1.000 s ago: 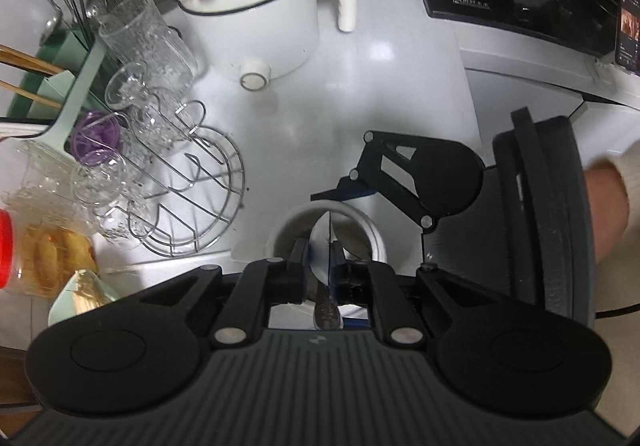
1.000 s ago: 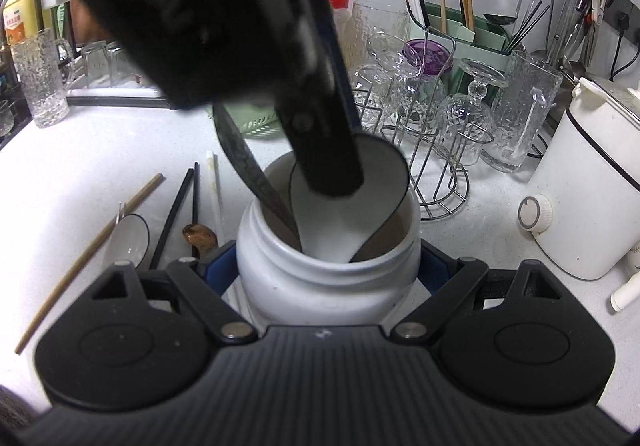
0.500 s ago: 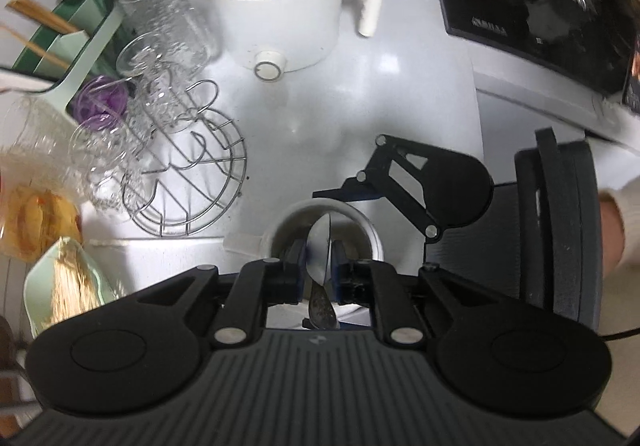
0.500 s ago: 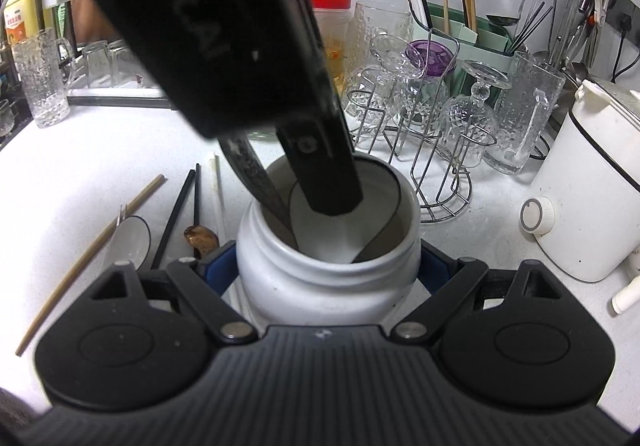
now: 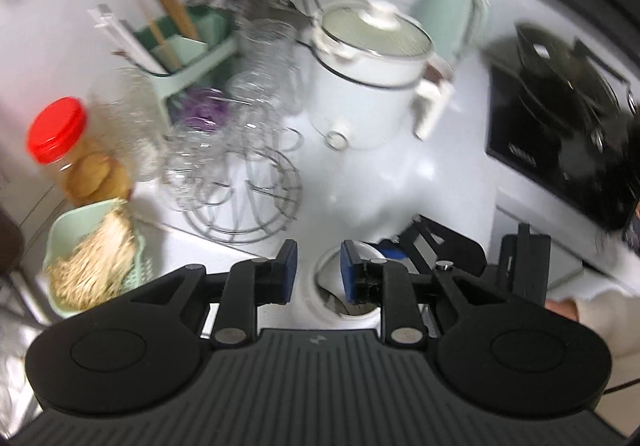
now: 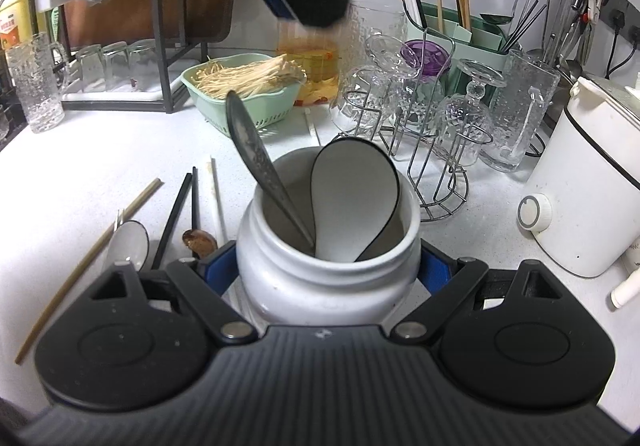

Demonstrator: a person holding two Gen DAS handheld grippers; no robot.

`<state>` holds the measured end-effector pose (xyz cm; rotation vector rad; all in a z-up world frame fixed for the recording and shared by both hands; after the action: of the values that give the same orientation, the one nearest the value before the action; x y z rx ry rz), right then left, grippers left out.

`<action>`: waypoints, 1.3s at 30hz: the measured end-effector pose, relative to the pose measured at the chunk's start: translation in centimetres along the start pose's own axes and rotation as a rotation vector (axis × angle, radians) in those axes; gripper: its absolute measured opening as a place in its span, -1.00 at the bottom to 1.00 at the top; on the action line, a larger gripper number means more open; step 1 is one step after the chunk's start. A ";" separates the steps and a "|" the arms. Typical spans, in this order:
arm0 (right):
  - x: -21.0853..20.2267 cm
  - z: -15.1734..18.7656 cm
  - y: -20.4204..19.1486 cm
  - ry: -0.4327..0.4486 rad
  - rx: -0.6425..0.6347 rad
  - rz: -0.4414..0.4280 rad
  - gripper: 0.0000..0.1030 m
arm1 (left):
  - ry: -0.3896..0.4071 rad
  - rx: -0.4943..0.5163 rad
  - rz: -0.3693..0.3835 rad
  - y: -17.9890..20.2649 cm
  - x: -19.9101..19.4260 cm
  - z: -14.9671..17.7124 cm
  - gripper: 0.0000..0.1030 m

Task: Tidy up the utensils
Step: 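Move the left gripper down to another white porcelain spoon on the counter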

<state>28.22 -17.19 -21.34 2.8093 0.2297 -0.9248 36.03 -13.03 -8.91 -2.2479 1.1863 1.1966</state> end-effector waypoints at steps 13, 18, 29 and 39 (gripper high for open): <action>0.0 -0.1 -0.1 -0.005 0.016 0.021 0.79 | 0.101 -0.278 -0.124 -5.7 -3.2 5.0 -0.48; 0.0 0.0 -0.1 0.002 0.022 0.030 0.79 | 0.091 -0.381 -0.177 -8.4 -3.2 8.7 -0.46; -0.1 -0.1 -0.1 -0.006 0.024 0.036 0.80 | -0.010 -0.609 -0.201 -12.2 1.7 18.6 -0.35; -0.1 0.0 -0.2 -0.013 0.041 0.055 0.80 | -0.063 -0.401 -0.106 -8.8 5.0 18.8 -0.10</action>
<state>28.12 -16.96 -21.31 2.8305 0.1325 -0.9454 34.64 1.10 -24.79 -2.4928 0.8489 1.5615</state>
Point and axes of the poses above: each gripper's, at about its wrist camera, not at the fingertips, and x roughly the way its jaws point, y to its right, z to its underside, the point moved 8 cm from there along x, roughly the way its jaws point, and after that the axes turned 1 degree about -z, right-handed, at the moved point
